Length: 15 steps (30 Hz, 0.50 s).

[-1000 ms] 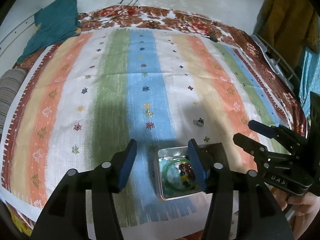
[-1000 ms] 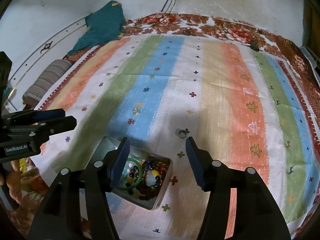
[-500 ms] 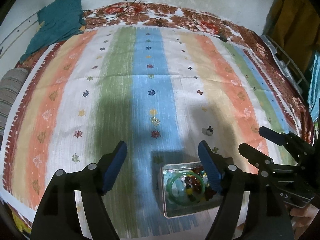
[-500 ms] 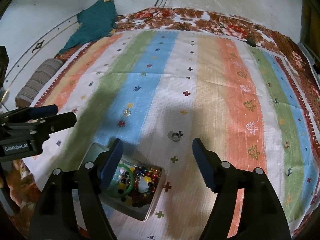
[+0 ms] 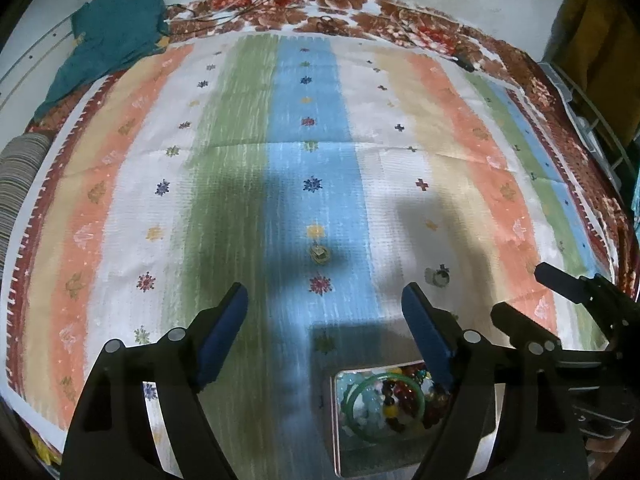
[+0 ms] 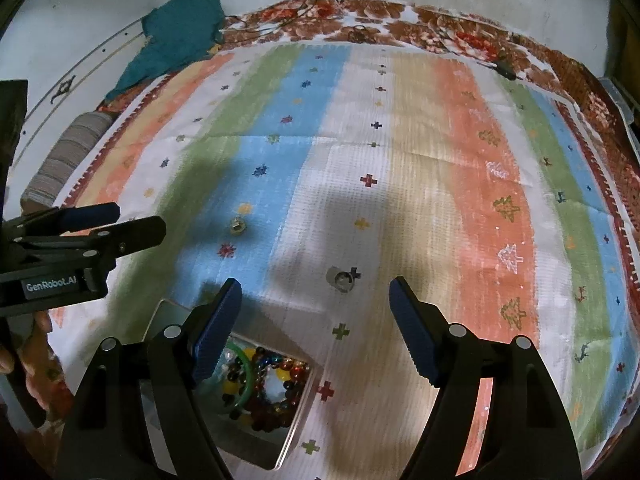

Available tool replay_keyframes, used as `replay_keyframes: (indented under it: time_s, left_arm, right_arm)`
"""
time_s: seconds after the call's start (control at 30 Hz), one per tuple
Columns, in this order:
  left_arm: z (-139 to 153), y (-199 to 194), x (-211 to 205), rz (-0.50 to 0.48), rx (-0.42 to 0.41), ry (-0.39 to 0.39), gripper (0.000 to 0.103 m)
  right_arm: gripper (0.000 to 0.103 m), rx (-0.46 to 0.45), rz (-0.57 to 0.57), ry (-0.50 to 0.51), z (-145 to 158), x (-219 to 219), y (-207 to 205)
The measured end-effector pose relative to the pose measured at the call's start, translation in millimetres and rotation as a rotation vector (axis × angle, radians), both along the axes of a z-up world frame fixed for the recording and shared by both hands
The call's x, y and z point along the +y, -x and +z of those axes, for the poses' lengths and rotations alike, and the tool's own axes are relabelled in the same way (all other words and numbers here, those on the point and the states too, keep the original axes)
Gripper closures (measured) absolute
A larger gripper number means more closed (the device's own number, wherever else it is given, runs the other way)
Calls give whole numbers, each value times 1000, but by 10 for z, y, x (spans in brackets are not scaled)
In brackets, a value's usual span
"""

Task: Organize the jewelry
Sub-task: 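Move both tools toward the small gold charm and silver ring on the cloth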

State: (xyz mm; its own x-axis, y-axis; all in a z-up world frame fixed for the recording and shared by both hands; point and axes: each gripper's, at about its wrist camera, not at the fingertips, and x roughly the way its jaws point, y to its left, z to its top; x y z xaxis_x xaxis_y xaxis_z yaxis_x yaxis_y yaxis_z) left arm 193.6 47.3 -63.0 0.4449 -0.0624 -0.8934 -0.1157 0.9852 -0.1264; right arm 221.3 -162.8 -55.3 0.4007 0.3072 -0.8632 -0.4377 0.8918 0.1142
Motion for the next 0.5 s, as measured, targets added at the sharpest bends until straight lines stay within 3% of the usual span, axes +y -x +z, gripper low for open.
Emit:
replay_keyframes:
  time_s: [0.5]
  left_arm:
    - [-262, -280, 60, -11, 67, 8, 25]
  right_arm:
    - [27, 62, 2, 47, -268, 98, -305]
